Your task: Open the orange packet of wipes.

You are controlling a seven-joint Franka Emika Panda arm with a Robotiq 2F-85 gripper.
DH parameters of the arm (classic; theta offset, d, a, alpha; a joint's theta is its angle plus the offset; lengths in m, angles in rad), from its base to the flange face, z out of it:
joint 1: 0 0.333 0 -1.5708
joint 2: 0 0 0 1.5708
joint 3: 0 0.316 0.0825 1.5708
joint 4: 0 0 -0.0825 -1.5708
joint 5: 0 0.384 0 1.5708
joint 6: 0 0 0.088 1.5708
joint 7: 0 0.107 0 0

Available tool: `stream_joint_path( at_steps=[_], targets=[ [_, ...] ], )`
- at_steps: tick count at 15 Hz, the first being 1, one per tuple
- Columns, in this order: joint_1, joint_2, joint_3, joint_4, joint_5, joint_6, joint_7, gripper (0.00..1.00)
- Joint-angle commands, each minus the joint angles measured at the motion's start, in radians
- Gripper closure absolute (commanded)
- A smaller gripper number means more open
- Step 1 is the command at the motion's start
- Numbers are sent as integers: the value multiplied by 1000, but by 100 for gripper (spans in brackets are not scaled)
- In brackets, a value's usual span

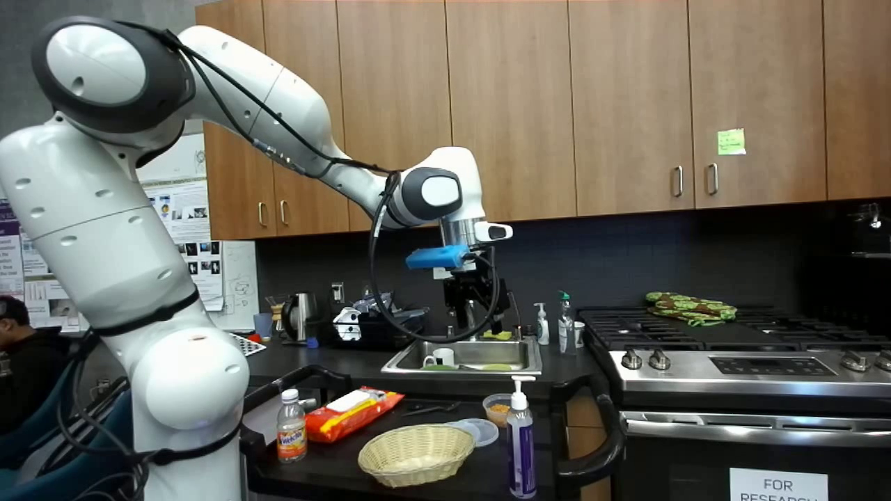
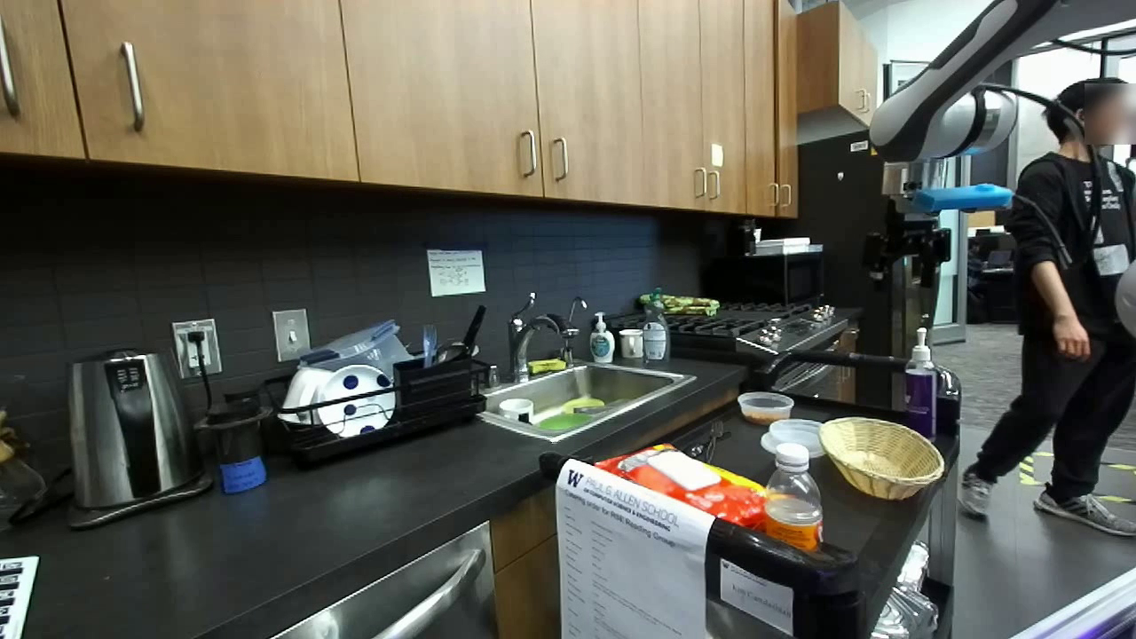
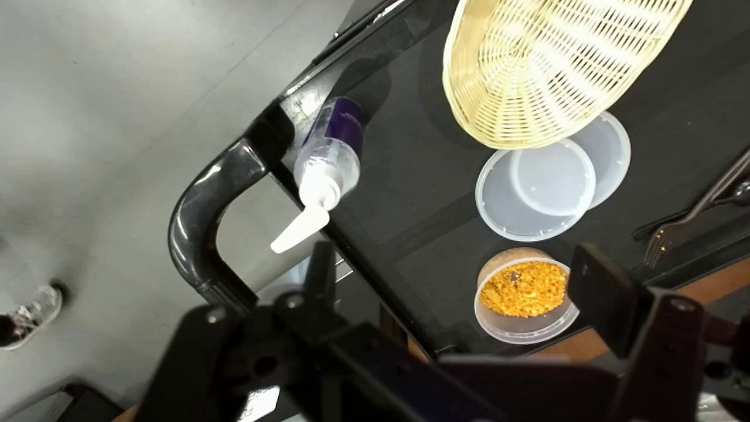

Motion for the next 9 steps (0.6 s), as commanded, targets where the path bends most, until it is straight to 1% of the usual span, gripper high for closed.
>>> stream_joint_path(
  at_steps=[1, 5, 9],
  targets=[
    [-6, 1, 6, 2, 3, -2, -3, 0],
    [-1, -3, 7, -4, 11, -5, -7, 0],
    [19, -14, 18, -24, 35, -1, -17, 0]
  ],
)
